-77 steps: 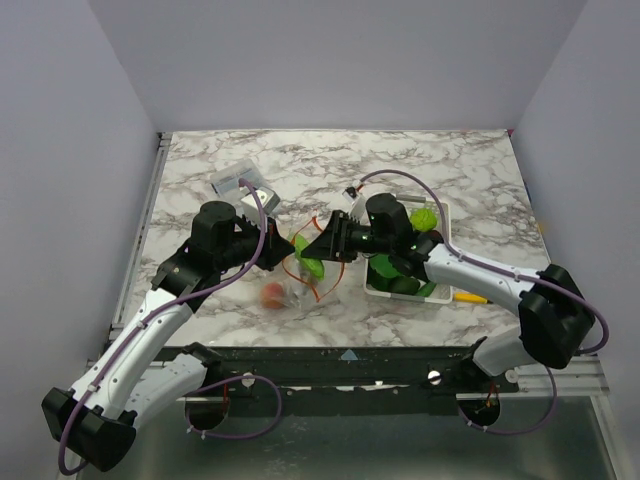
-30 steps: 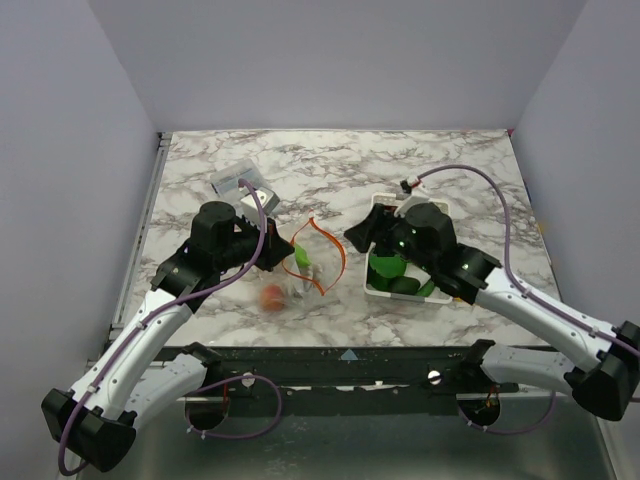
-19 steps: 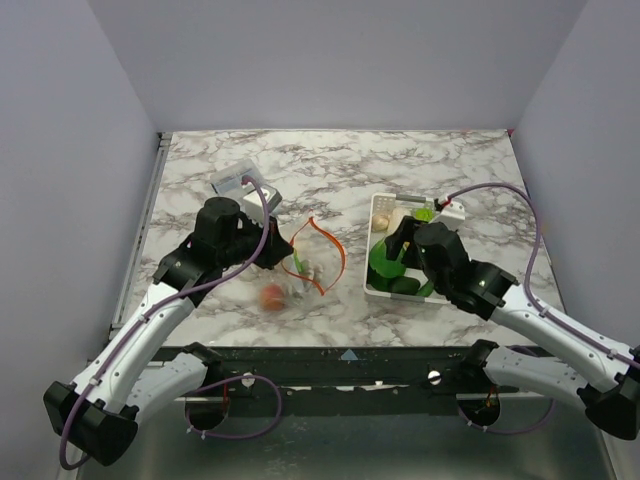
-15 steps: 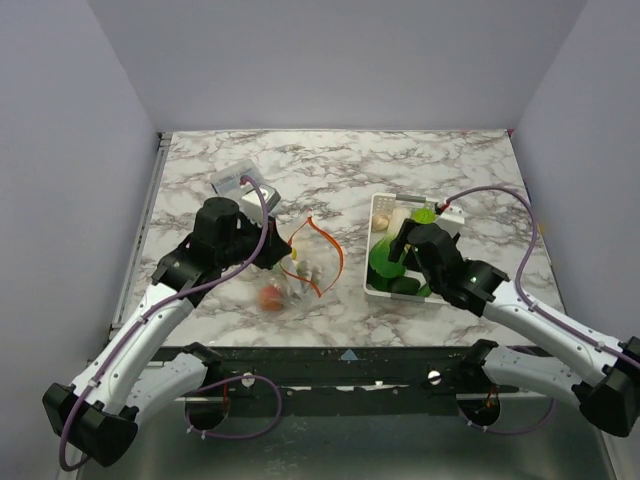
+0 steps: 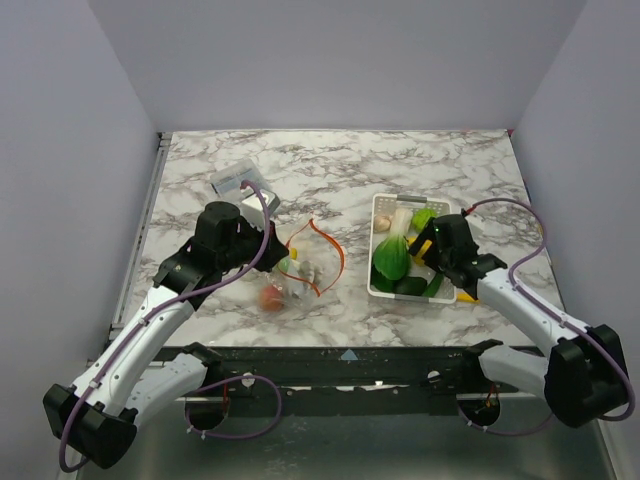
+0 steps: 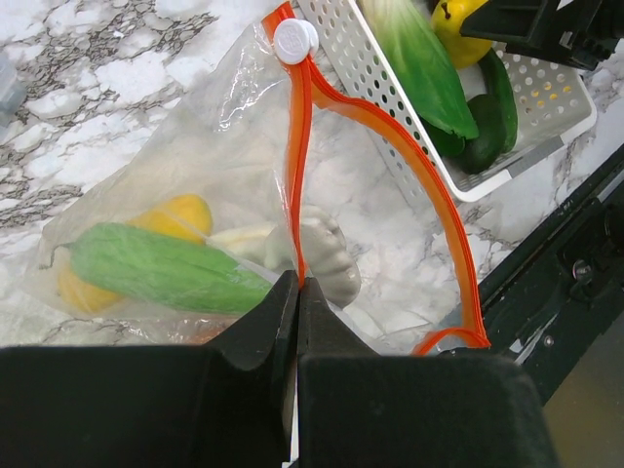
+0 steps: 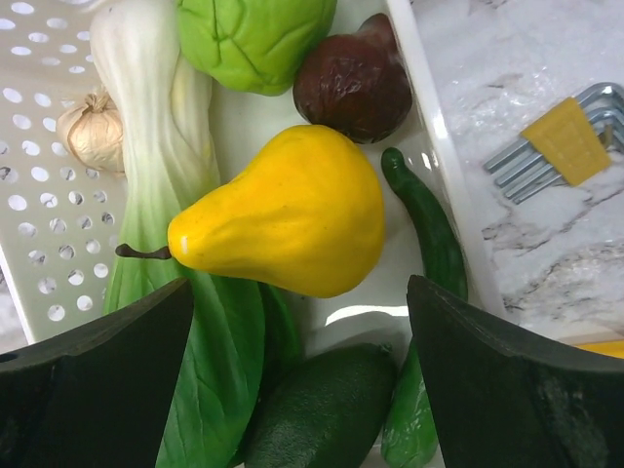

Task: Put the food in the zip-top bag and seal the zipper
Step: Pick up the fake fruit from the bin.

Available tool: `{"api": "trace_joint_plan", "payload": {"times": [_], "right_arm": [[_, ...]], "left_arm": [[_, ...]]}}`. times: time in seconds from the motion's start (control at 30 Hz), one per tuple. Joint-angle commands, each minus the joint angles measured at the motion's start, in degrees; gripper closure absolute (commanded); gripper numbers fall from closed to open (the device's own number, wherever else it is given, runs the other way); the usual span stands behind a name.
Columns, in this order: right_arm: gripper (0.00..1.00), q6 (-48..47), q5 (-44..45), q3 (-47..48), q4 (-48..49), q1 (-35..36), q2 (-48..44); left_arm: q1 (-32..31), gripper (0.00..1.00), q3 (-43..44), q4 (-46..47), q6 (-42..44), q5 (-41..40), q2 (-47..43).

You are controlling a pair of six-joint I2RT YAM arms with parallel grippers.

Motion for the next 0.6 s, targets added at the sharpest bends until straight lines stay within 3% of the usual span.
{"api": "trace_joint_plan", "payload": {"times": [0.0,0.57], "right_arm": [[0.07,2.35,-1.24,-1.73,4.56,-0.56,1.52],[0.07,-1.16,1.21,-0.65,9.85,-1.44,7.56]], "left_arm": [[-0.05,1.0,-0.42,1.43,0.93,0.19,-1.16],[-0.05,1.0,-0.89,1.42,0.73,0.44,-1.34]]}}
